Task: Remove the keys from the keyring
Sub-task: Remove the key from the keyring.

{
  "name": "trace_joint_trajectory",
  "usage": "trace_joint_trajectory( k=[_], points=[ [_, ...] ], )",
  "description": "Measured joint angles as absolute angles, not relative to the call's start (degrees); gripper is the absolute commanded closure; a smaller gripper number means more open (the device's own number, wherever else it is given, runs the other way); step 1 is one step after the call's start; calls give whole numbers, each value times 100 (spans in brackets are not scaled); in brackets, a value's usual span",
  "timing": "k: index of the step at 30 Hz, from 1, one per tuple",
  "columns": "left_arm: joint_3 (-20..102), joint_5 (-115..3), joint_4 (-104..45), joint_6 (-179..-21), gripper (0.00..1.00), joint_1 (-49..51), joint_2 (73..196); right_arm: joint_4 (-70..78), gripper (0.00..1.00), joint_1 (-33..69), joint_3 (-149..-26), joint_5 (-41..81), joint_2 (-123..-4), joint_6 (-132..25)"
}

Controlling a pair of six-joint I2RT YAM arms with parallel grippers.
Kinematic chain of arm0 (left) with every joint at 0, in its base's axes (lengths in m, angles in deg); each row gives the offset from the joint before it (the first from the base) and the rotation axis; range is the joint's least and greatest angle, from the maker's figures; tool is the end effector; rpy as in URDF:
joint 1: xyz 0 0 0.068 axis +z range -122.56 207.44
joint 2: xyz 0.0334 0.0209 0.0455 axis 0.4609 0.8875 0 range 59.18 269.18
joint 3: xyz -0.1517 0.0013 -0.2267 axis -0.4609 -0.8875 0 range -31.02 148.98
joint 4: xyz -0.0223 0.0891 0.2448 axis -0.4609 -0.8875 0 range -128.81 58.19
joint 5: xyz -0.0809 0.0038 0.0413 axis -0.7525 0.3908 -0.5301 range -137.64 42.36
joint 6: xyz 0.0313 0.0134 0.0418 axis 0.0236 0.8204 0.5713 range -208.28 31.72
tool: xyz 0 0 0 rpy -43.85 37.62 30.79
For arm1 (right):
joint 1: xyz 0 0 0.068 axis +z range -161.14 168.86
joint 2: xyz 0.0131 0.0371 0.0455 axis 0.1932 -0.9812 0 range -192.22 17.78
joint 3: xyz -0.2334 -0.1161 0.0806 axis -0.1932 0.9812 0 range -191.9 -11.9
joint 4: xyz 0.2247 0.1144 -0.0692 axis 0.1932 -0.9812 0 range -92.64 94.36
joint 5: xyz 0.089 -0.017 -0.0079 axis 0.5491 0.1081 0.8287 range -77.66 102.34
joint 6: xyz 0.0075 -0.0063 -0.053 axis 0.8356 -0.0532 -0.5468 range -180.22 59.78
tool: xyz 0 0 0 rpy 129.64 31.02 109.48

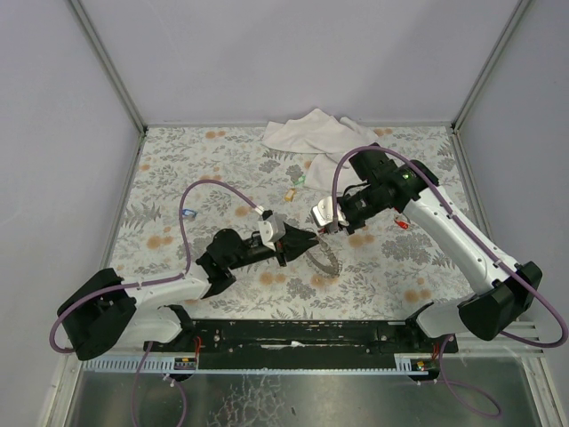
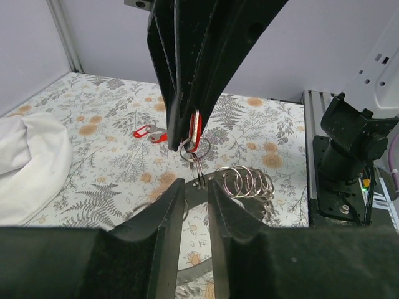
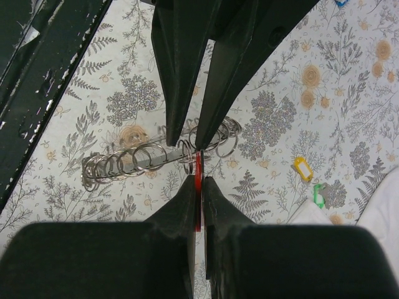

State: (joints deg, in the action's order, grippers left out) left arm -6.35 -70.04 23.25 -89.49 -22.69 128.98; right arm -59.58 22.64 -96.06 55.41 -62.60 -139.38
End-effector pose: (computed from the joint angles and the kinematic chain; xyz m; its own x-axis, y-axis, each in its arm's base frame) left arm 0.1496 -0.2002 0.2484 0.0905 -0.1388 -0.9862 0.9523 0.3018 0.0449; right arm 0.2078 0.1682 0.3630 0.5408 -0.5014 -0.6754 -0.8376 -0.3951 -0.3773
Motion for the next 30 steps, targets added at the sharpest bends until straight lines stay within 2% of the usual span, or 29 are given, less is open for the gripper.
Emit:
trace_joint_trajectory(
  k=[10, 18, 30],
  points=[
    [-635, -7034, 2439, -9052, 100, -2269, 12898, -5945, 100, 2275, -9560, 5538, -6249, -13935],
    [-598, -7039, 2186, -9037, 100, -2231, 12765, -5915, 100, 2286, -9545, 5512, -6221, -13896],
    [1314, -7638, -1526, -8469, 100, -1923, 12581, -5598, 100, 2310, -9418, 5488, -6120, -13564]
  ],
)
